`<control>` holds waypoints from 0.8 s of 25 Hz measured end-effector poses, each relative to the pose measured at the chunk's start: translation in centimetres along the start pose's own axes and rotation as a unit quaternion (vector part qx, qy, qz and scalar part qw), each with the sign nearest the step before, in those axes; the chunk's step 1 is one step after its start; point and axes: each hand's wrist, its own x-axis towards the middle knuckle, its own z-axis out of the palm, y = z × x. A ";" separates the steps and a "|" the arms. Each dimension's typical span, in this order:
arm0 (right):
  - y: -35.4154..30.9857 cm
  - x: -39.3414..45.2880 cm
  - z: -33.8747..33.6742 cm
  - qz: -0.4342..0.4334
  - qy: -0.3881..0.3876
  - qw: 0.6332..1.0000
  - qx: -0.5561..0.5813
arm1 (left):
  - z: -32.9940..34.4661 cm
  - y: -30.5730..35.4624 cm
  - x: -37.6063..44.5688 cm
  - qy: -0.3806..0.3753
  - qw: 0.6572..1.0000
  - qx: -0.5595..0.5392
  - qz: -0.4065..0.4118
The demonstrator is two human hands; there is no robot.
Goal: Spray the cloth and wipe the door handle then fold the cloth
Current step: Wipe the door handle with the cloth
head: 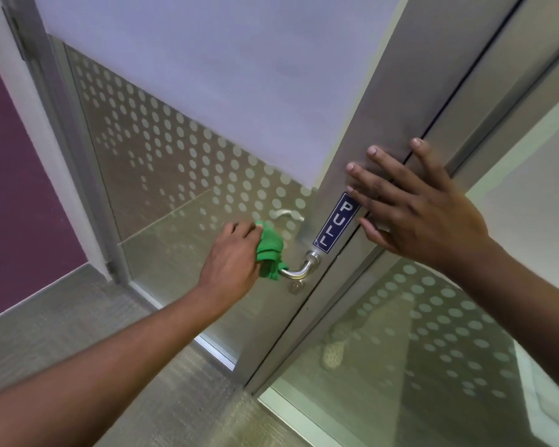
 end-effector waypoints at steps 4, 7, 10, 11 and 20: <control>0.1 -0.1 0.0 0.003 0.002 1.000 0.010 | 0.9 -0.3 -0.6 0.016 0.979 0.019 0.203; 0.0 -0.1 0.0 0.009 0.019 1.000 0.016 | 2.4 2.4 -0.5 0.010 0.941 0.037 0.336; 0.0 0.0 0.0 0.014 0.027 0.999 0.019 | 4.0 5.5 -0.5 -0.009 0.927 0.103 0.359; 0.0 -0.1 0.0 0.015 0.028 0.999 0.019 | 4.1 6.3 -0.4 -0.025 0.925 0.123 0.359; -0.3 0.1 -0.1 0.023 0.024 0.999 0.015 | 3.2 2.5 1.1 -0.068 0.869 0.097 0.480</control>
